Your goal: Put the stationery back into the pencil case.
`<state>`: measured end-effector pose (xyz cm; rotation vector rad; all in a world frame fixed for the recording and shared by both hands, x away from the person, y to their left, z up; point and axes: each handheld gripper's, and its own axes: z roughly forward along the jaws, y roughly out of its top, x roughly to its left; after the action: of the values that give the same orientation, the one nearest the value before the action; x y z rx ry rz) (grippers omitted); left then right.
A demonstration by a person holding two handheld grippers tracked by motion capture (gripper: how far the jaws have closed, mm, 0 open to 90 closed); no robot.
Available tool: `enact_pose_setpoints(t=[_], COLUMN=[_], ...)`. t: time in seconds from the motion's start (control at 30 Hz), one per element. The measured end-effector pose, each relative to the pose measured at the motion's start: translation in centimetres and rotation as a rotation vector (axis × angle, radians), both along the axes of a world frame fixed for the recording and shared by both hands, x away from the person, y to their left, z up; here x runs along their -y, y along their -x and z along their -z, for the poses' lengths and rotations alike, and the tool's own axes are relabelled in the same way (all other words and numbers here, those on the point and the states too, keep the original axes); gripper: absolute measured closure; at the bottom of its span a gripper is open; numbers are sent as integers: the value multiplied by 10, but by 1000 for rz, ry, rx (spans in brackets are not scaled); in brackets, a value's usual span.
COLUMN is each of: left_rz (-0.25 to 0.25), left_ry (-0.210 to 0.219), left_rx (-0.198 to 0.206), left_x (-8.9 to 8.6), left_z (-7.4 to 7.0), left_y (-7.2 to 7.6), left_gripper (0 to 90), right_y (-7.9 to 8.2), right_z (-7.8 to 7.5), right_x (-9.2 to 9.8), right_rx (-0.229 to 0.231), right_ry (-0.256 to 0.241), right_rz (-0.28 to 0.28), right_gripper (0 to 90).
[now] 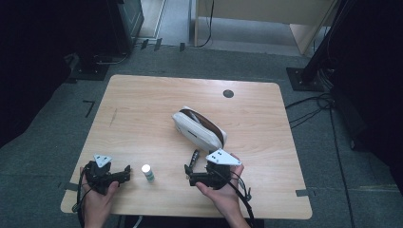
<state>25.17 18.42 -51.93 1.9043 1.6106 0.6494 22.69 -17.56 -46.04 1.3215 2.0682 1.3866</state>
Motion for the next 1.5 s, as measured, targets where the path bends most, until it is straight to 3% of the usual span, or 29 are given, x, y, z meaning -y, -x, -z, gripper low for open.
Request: enact_pose_setpoints(t=[0.17,0.4,0.5,0.67,0.87,1.07,1.23,1.4,1.5], left_rz=[0,0,0,0,0,0,0,0,0], left_ry=[0,0,0,1,1,1,1,1,1], left_rx=[0,0,0,0,0,0,0,0,0], left_x=[0,0,0,0,0,0,0,0,0], left_z=[0,0,0,0,0,0,0,0,0], left_y=[0,0,0,0,0,0,0,0,0], left_gripper=[0,0,0,0,0,0,0,0,0], right_y=[3,-2,-4,-8,-9,-10,-10,-9,-9], right_z=[19,40,43,51,58,61,62,61,61], right_x=[-6,-15,-16,-22,-30,-35,-35,-33,-29], right_rx=[-53,-82,-88,-99,-139,-141,-124,-119,-125], right_ry=[-31,5,17,50,76,123,157,161,139], right_rz=[24,68,79,118,146,166,189,171,135], right_gripper=[0,5,15,138,163,203,345,437,557])
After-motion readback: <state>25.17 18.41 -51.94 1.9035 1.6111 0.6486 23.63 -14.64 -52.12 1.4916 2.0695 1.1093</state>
